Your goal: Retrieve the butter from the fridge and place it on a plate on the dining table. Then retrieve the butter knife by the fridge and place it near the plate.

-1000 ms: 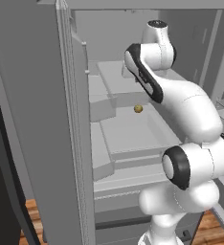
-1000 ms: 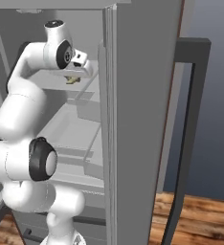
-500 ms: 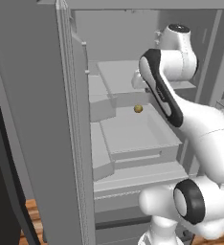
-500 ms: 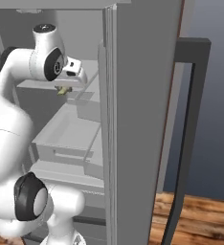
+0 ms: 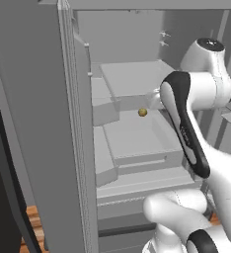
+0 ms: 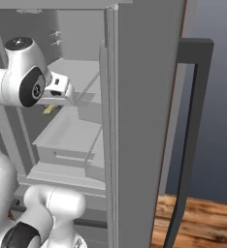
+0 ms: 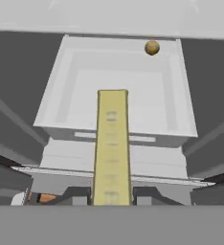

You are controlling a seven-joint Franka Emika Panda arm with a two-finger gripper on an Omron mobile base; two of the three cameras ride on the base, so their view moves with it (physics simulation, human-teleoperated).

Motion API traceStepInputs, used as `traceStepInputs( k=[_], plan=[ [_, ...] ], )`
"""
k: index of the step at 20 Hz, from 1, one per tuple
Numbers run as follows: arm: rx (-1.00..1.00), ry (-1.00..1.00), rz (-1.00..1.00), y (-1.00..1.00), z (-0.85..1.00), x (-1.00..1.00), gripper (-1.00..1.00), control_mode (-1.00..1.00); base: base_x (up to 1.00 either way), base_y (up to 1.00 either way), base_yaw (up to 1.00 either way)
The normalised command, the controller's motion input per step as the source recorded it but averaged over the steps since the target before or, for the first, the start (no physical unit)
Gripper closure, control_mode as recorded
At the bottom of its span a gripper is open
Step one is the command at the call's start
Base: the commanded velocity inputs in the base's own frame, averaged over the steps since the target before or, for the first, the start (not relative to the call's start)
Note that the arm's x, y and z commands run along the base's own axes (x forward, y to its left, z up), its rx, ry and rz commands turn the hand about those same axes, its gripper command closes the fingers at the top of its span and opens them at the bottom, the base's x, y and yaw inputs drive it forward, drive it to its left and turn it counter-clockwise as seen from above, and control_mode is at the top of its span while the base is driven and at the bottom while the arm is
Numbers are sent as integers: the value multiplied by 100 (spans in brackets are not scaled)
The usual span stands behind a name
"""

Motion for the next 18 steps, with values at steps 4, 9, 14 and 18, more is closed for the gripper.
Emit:
traceStepInputs(
  k=[4,9,14,18],
  plan=[
    [-1,0,-15,0,0,-99,100,-100,0,0,0],
    [0,-1,-15,-6,0,-100,100,-100,0,0,0],
    [0,0,-6,-10,-1,-79,100,-100,0,0,0],
    [0,-2,1,-9,-2,-3,100,-100,0,0,0]
  ],
)
